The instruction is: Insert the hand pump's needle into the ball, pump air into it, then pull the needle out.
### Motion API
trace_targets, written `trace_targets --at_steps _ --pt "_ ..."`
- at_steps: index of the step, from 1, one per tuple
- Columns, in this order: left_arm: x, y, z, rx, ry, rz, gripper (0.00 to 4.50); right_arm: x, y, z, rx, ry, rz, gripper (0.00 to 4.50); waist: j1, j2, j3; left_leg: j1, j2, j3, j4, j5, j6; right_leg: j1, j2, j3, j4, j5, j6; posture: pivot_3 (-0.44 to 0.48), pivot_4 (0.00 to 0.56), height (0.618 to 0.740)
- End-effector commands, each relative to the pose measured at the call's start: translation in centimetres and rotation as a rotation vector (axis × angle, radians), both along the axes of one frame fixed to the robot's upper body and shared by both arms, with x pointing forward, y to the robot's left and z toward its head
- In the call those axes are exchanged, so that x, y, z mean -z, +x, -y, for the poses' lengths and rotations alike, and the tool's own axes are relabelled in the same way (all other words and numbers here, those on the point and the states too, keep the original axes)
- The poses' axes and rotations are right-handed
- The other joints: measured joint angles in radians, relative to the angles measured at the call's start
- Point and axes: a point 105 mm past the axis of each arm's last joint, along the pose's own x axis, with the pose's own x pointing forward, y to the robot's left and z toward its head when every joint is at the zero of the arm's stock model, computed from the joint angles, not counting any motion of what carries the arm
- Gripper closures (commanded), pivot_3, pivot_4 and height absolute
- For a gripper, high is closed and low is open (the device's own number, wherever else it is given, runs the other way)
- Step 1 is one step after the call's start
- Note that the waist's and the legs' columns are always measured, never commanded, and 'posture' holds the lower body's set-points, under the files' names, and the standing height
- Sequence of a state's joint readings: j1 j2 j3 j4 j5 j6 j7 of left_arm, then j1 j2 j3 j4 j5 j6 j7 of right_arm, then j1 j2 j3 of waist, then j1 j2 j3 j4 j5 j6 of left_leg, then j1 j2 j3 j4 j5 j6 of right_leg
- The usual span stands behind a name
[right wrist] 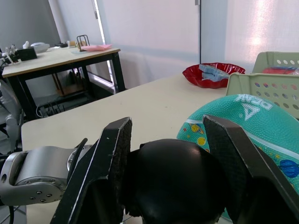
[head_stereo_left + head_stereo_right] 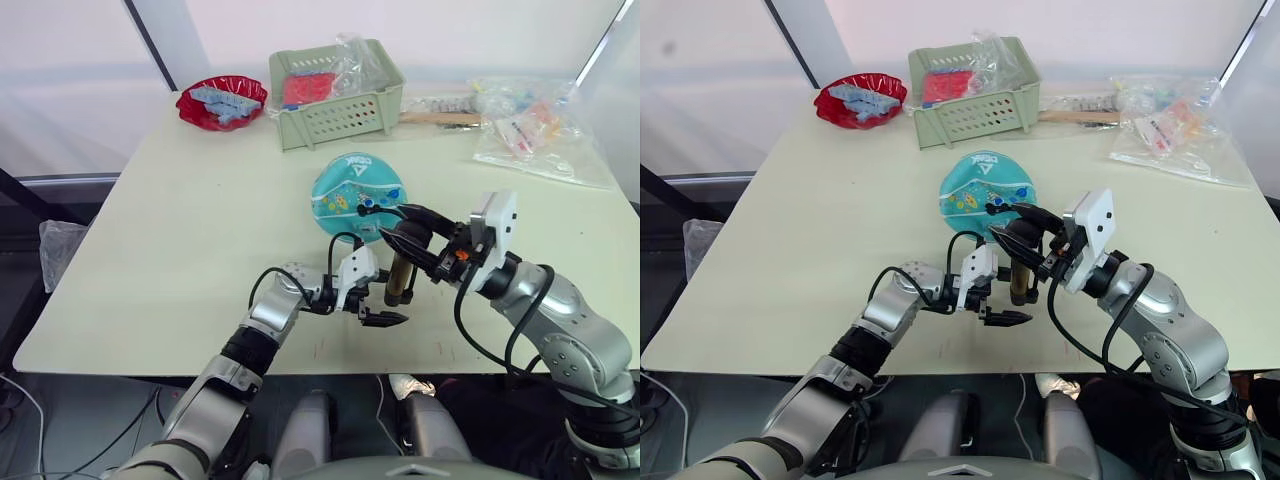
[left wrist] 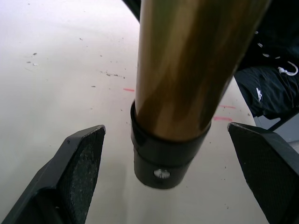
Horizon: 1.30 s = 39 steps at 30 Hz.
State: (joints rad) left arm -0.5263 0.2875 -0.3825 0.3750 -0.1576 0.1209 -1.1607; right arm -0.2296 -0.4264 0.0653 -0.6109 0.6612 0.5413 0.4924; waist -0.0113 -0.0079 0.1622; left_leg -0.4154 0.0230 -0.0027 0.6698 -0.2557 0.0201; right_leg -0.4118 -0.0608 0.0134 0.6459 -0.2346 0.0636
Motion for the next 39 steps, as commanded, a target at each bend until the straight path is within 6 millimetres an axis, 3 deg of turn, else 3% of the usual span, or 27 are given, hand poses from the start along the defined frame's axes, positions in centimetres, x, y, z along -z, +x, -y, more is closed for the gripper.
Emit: trace_targets --at_steps 1,2,3,8,17,29,39 --pt "-1.0 0.3 0.3 0.008 -0.033 0.041 0.75 -1.8 -0.7 -0.1 -0.020 0.017 0.082 2.56 0.000 0.000 0.000 0.000 0.000 0.000 0.000 0.000 0.000 0.000 0.000 0.000 0.000 0.000 0.000 0.000 0.150 0.736" --pt "-1.1 0.4 0.2 0.004 -0.036 0.044 1.28 -1.8 -0.7 -0.1 -0.020 0.016 0.081 2.56 0.000 0.000 0.000 0.000 0.000 0.000 0.000 0.000 0.000 0.000 0.000 0.000 0.000 0.000 0.000 0.000 0.150 0.736" --pt "-1.1 0.4 0.2 0.001 -0.040 0.047 1.41 -1.7 -0.7 -0.1 -0.021 0.013 0.080 2.56 0.000 0.000 0.000 0.000 0.000 0.000 0.000 0.000 0.000 0.000 0.000 0.000 0.000 0.000 0.000 0.000 0.150 0.736" --pt "-1.1 0.5 0.1 -0.006 -0.050 0.050 3.30 -1.6 -0.8 0.0 -0.025 0.006 0.078 2.56 0.000 0.000 0.000 0.000 0.000 0.000 0.000 0.000 0.000 0.000 0.000 0.000 0.001 0.000 0.000 0.000 0.150 0.736" --pt "0.2 0.2 0.7 -0.009 -0.042 0.055 3.36 -1.4 -1.1 1.0 -0.009 -0.025 0.104 2.56 0.000 0.000 0.000 0.000 0.000 0.000 0.001 0.000 0.000 0.000 0.000 0.000 0.001 0.000 0.000 0.000 0.150 0.736" --pt "2.9 -0.2 1.5 -0.009 0.007 0.025 3.36 -2.7 -1.0 2.4 0.012 -0.025 0.151 2.56 0.001 0.000 0.000 0.000 0.000 0.000 0.002 0.000 0.000 0.000 0.000 0.000 0.002 0.000 0.000 0.000 0.150 0.736" --pt "4.3 -0.4 1.5 0.014 0.063 0.002 3.36 -2.3 -1.2 2.7 0.005 -0.068 0.170 2.56 0.001 0.000 0.000 0.000 0.000 0.000 0.002 0.000 0.000 0.000 0.000 0.000 0.003 0.000 0.000 0.000 0.150 0.736"
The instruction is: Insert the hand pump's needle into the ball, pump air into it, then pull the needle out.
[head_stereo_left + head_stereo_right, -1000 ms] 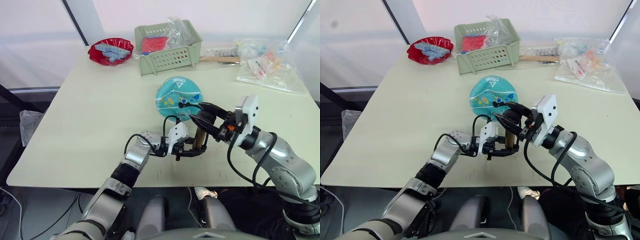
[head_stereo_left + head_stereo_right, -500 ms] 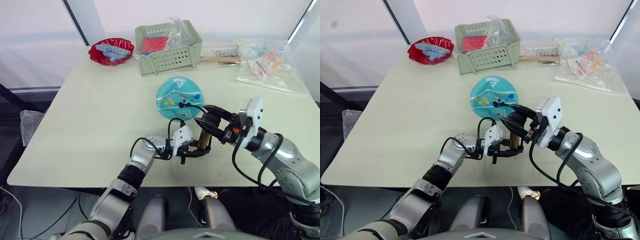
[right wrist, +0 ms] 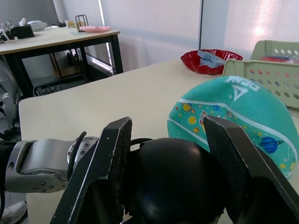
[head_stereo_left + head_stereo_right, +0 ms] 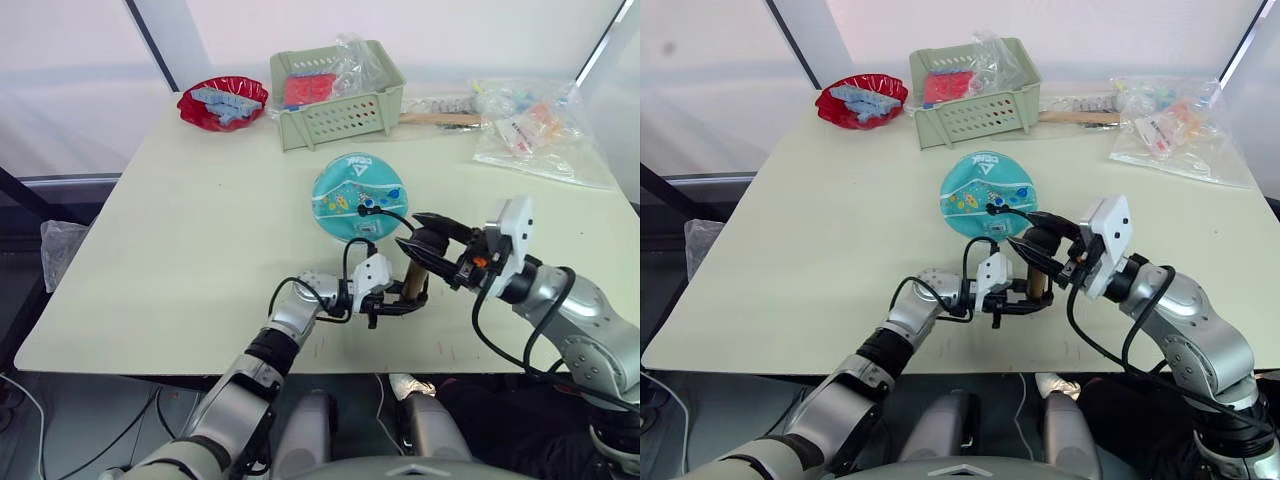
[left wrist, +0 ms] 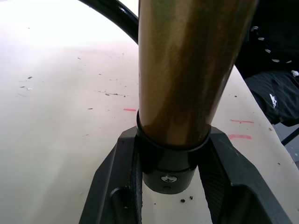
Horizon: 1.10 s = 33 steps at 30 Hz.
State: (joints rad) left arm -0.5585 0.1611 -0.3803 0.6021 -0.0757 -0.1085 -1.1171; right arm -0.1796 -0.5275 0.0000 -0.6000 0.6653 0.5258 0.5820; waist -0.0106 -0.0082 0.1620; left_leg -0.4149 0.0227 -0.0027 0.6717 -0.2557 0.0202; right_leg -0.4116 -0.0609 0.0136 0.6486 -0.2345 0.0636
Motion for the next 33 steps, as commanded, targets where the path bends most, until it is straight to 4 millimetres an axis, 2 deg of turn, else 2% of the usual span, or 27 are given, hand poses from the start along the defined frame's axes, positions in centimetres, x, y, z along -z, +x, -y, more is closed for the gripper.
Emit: trace_targets --at_steps 1,12,27,28,31,33 --pt "2.6 -0.6 -1.0 0.004 0.102 -0.063 3.36 -3.0 -1.0 0.5 -0.007 0.018 0.169 2.56 0.000 0.000 0.000 0.000 0.000 0.000 0.000 0.000 0.000 0.000 0.000 0.000 0.000 0.000 0.000 0.000 0.150 0.736" --pt "3.1 -0.6 -1.3 -0.002 0.115 -0.063 3.36 -2.6 -1.0 0.3 -0.022 0.016 0.166 2.56 0.000 0.000 0.000 0.000 0.000 0.000 0.001 0.000 0.000 0.000 0.000 0.000 0.002 0.000 0.000 0.000 0.150 0.736" --pt "1.4 0.4 -1.5 -0.052 0.026 -0.033 3.36 -2.3 -1.1 0.0 -0.033 0.014 0.167 2.56 0.000 0.000 0.000 0.001 0.000 0.000 0.005 0.000 0.000 0.000 0.000 0.000 0.007 0.000 0.000 0.000 0.150 0.736" --pt "1.3 0.3 -1.6 -0.049 0.019 -0.045 2.86 -2.3 -1.1 0.0 -0.033 0.015 0.167 2.56 0.000 0.000 0.000 0.001 0.000 0.000 0.006 0.000 0.000 0.000 0.000 0.000 0.008 0.000 0.000 0.000 0.150 0.736" --pt "1.2 0.2 -1.5 -0.048 0.016 -0.044 1.82 -2.2 -1.1 0.1 -0.034 0.014 0.166 2.56 0.000 0.000 0.000 0.000 0.000 0.000 0.008 0.000 0.000 0.000 0.000 0.000 0.009 0.000 0.000 0.000 0.150 0.736" --pt "1.3 0.1 -1.5 -0.045 0.016 -0.056 1.65 -2.2 -1.0 0.1 -0.034 0.014 0.166 2.56 -0.001 0.000 0.000 0.001 0.000 -0.001 0.008 0.000 0.000 0.000 0.000 0.000 0.009 0.000 0.000 0.000 0.150 0.736"
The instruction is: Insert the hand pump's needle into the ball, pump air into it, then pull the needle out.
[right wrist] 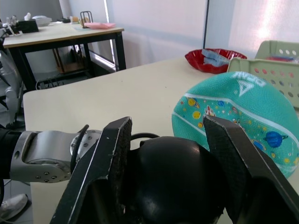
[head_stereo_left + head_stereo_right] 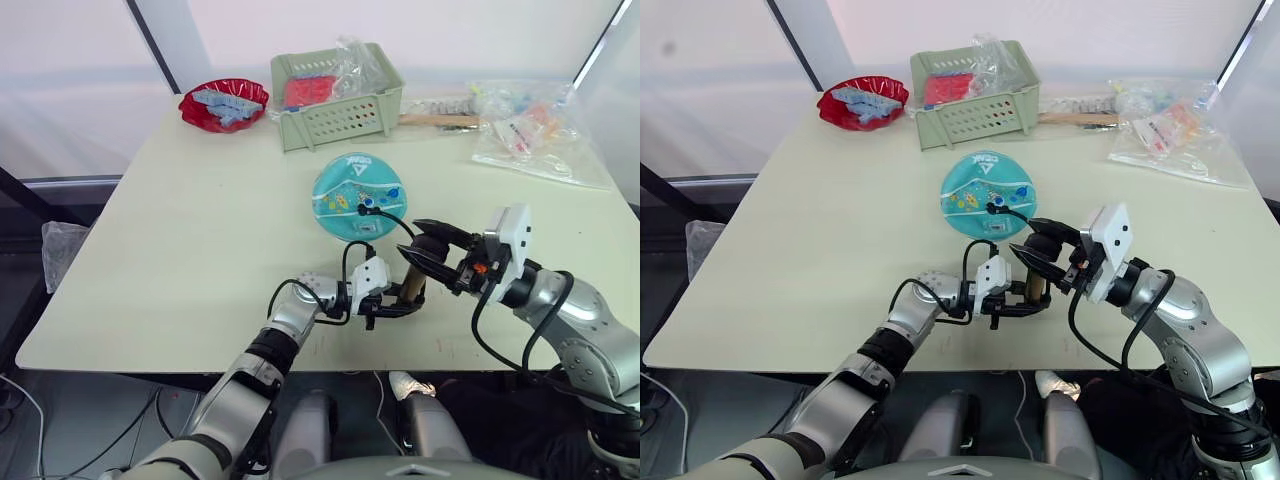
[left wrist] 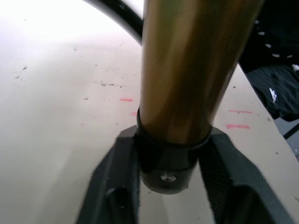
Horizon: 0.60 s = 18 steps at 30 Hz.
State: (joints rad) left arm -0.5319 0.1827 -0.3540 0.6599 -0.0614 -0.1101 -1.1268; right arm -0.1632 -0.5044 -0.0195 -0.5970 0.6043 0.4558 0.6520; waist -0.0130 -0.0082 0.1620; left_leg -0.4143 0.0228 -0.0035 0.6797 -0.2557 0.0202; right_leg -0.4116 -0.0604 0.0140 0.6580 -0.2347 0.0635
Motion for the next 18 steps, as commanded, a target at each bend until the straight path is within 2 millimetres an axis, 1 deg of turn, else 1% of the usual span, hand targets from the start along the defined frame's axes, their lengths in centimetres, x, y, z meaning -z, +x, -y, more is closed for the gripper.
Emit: trace_targets --at_steps 1,6,18 --pt "-0.7 0.1 0.2 0.007 -0.022 0.005 1.65 -1.8 -0.7 -0.2 -0.021 0.018 0.091 2.56 0.002 0.000 0.000 0.000 0.000 0.000 0.000 0.000 0.000 0.000 0.000 0.000 0.000 0.000 0.000 0.000 0.150 0.736" --pt "-0.8 0.0 0.1 0.012 -0.027 0.016 1.65 -1.8 -0.7 -0.2 -0.022 0.020 0.092 2.56 0.003 0.000 0.000 -0.001 0.000 0.001 0.002 0.000 0.000 0.000 0.000 0.000 0.000 0.000 0.000 0.000 0.150 0.736" --pt "-2.4 0.6 0.7 -0.017 -0.128 0.023 1.65 -1.3 -0.9 -0.3 -0.030 0.031 0.063 2.56 0.003 0.000 0.000 0.000 0.000 0.000 0.002 0.000 0.000 0.000 0.000 0.000 0.001 0.000 0.000 0.000 0.150 0.736"
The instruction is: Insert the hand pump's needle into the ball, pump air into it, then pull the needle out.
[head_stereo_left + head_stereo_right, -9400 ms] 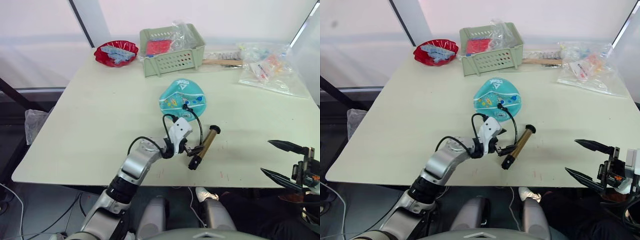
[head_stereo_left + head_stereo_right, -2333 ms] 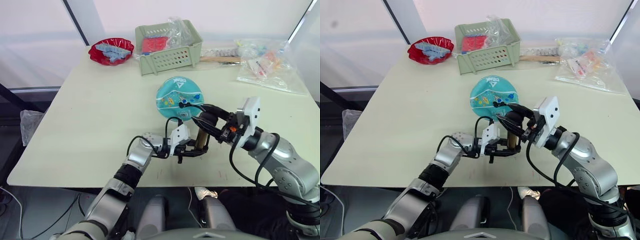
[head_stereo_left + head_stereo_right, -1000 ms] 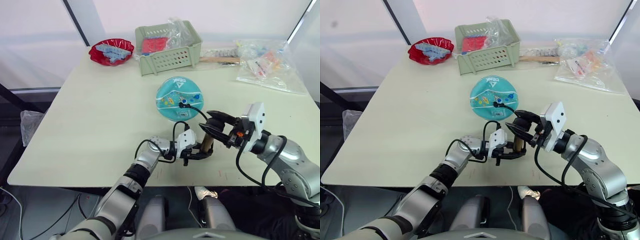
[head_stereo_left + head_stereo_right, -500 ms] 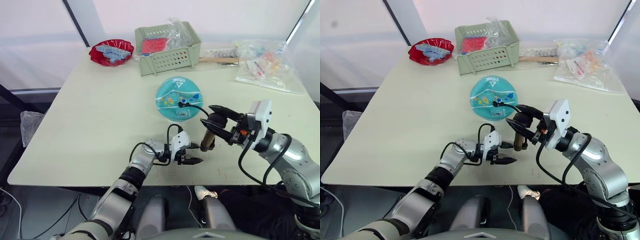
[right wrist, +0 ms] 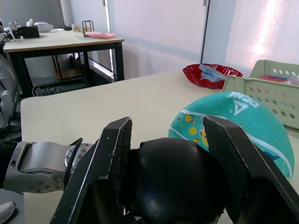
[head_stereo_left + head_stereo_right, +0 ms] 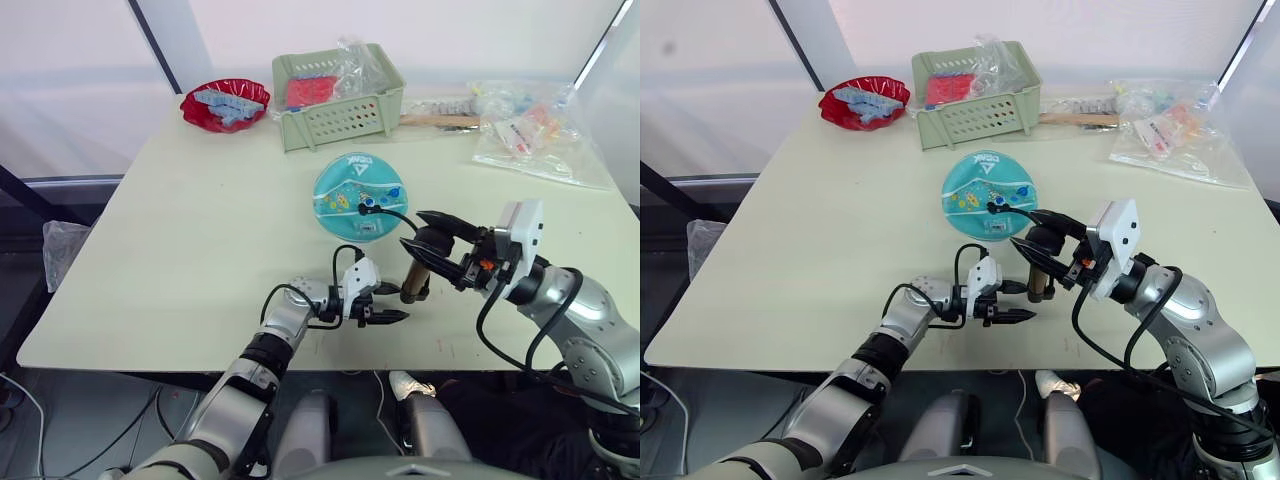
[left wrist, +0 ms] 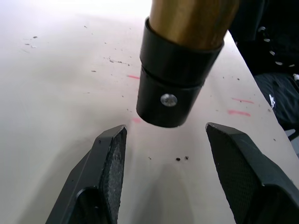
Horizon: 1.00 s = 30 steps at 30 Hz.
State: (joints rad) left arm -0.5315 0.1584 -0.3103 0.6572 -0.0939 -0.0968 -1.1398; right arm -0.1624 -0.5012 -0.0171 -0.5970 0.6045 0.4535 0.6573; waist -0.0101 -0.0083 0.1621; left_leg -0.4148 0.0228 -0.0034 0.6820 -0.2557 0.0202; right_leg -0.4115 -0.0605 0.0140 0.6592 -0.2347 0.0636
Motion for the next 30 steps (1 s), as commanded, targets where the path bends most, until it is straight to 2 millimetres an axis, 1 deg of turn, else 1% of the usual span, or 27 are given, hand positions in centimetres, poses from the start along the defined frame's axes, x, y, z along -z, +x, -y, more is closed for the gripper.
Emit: trace_targets --at_steps 1,9,30 --pt "-1.66 0.26 0.45 0.006 -0.062 0.047 1.65 -1.25 -0.82 -0.26 -0.024 0.030 0.060 2.56 0.000 0.000 0.000 0.000 0.000 0.000 0.000 0.000 0.000 0.000 0.000 0.000 0.000 0.000 0.000 0.000 0.150 0.736" --pt "-2.10 -0.03 0.76 0.037 -0.072 0.082 1.65 -1.05 -1.01 -0.48 -0.032 0.034 0.050 2.56 0.000 0.000 0.000 0.000 0.000 0.000 0.000 0.000 0.000 0.000 0.000 0.000 0.000 0.000 0.000 0.000 0.150 0.736" --pt "-2.44 0.01 0.98 0.038 -0.095 0.072 1.65 -1.06 -1.02 -0.70 -0.041 0.035 0.049 2.56 0.000 0.000 0.000 0.000 0.000 0.000 0.000 0.000 0.000 0.000 0.000 0.000 0.000 0.000 0.000 0.000 0.150 0.736"
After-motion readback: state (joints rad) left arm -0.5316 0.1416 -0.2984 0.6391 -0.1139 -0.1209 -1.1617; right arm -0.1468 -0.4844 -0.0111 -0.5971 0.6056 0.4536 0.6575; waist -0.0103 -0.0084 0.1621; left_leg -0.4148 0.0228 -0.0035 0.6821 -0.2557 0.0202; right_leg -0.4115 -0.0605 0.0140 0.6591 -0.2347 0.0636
